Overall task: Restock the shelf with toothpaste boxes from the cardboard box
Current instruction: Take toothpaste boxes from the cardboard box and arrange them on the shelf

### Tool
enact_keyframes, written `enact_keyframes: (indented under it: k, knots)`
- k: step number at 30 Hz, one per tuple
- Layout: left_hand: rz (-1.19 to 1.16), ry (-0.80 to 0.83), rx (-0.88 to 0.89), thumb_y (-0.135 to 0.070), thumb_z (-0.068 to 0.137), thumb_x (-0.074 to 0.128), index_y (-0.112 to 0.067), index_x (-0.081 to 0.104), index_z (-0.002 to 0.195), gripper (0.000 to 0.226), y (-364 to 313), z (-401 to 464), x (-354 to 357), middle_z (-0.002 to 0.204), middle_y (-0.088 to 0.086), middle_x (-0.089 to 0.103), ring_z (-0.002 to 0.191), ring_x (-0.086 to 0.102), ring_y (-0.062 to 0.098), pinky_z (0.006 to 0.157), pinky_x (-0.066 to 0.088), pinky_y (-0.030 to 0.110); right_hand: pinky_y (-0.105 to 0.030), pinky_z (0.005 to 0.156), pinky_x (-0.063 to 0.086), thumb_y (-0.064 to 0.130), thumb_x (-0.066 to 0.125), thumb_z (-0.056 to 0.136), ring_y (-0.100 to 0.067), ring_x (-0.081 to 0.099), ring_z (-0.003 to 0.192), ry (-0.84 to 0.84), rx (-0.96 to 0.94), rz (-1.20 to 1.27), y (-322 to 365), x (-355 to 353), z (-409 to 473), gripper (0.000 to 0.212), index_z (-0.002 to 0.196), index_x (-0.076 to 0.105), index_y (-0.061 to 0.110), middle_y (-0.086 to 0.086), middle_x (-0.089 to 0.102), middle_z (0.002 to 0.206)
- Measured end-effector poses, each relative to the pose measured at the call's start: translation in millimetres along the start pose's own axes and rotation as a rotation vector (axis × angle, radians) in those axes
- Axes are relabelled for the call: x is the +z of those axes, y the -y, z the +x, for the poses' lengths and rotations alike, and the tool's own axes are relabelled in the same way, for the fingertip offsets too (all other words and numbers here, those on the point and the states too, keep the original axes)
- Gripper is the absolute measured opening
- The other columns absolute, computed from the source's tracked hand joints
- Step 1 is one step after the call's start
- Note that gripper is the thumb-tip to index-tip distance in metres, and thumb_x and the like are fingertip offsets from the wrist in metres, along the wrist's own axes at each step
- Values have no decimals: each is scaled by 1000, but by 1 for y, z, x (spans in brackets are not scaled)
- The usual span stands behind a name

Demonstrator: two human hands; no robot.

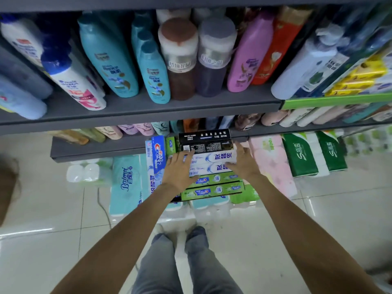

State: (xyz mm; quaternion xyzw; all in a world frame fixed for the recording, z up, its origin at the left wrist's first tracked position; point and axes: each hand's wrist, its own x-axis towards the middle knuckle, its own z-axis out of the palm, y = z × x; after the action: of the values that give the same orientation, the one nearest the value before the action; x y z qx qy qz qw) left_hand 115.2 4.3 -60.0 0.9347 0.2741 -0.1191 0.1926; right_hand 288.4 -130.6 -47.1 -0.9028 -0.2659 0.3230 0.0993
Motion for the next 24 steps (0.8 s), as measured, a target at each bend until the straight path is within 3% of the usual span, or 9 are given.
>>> enact_keyframes:
  k: [4, 11, 14, 17, 19, 21, 24]
  knots:
    - [85, 77, -35, -59, 81, 58, -21, 11, 150, 91, -7, 16, 10, 146, 2, 26, 135, 22, 23, 114, 19, 43, -34, 101, 36, 25, 63, 88, -33, 42, 129, 66, 62, 241, -5, 7, 6, 79, 149, 16, 9, -19, 42, 142]
    - [35, 94, -32, -57, 73, 69, -27, 25, 145, 90, -4, 27, 10, 139, -4, 34, 128, 30, 23, 108, 30, 43, -32, 95, 40, 17, 61, 87, -30, 53, 116, -96, 76, 422, -12, 14, 4, 64, 145, 34, 16, -13, 50, 131]
    - [130, 43, 8, -63, 71, 66, -25, 32, 142, 88, -4, 28, 8, 137, -2, 41, 123, 39, 25, 104, 29, 46, -38, 97, 44, 15, 63, 85, -31, 55, 111, -106, 47, 515, -15, 13, 0, 64, 143, 36, 17, -12, 50, 128]
    - [167, -67, 91, -66, 61, 70, -19, 46, 133, 89, -2, 29, 1, 126, 3, 52, 111, 54, 28, 107, 25, 52, -31, 91, 45, 10, 66, 85, -21, 53, 111, -106, 98, 843, -17, -1, -11, 59, 139, 42, 16, -8, 52, 131]
    - [65, -130, 129, -59, 59, 75, -14, 51, 127, 85, -4, 26, -7, 116, 6, 55, 100, 60, 28, 99, 36, 45, -30, 95, 40, 11, 66, 86, -18, 47, 118, -184, 151, 1015, -17, -9, -24, 57, 138, 43, 15, -3, 48, 137]
    - [-54, -146, 97, -57, 62, 74, -15, 48, 125, 80, -11, 22, -21, 110, 4, 58, 91, 61, 23, 79, 45, 33, -35, 102, 38, 16, 66, 87, -19, 42, 127, -289, 211, 1116, -16, -12, -40, 60, 140, 38, 18, -2, 41, 143]
    - [-203, -177, -20, -58, 63, 73, -20, 45, 120, 74, -27, 9, -42, 100, -1, 65, 80, 62, 19, 66, 48, 28, -34, 89, 47, 27, 72, 81, -21, 49, 121, -239, 307, 1378, -1, -13, -72, 73, 141, 30, 27, -7, 43, 140]
